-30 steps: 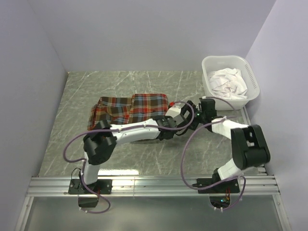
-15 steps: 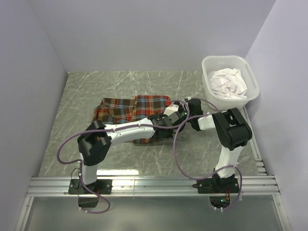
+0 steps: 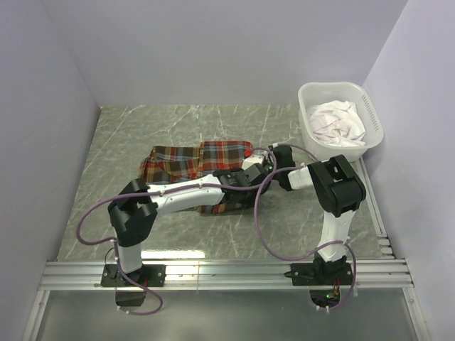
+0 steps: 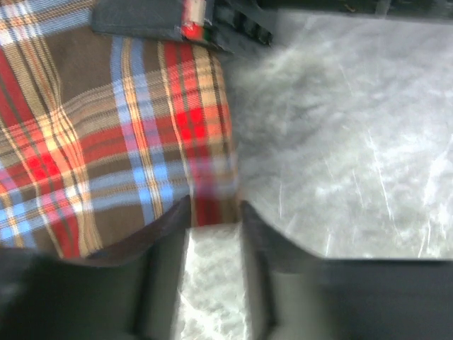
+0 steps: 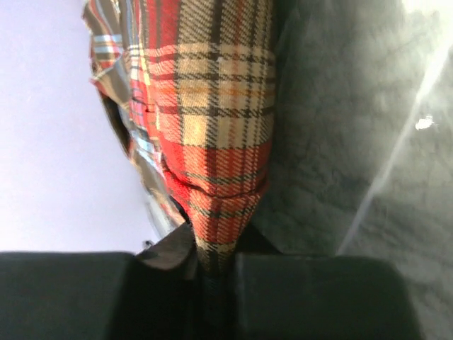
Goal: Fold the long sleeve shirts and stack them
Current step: Fold the shirt
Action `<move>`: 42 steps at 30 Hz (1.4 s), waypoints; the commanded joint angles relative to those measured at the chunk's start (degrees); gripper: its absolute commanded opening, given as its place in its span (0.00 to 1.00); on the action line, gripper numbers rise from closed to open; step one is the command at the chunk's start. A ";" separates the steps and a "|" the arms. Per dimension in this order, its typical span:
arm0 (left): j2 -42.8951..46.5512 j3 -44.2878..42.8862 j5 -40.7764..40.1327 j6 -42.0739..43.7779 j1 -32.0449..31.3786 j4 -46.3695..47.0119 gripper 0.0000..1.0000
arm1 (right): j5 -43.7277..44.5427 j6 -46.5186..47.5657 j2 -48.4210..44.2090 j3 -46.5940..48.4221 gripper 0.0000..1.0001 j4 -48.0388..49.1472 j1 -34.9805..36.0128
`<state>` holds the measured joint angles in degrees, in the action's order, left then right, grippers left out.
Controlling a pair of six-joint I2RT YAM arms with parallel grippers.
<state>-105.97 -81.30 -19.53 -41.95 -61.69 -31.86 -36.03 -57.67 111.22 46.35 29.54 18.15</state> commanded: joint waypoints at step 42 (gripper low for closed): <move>16.85 36.64 31.65 -12.97 46.75 24.64 0.38 | 64.66 53.01 -2.50 56.29 0.00 -81.56 16.38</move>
<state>-88.53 -45.65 10.37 -52.88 -14.81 -11.40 18.87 -6.02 107.18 97.58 -47.97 32.34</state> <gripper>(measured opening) 0.381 0.144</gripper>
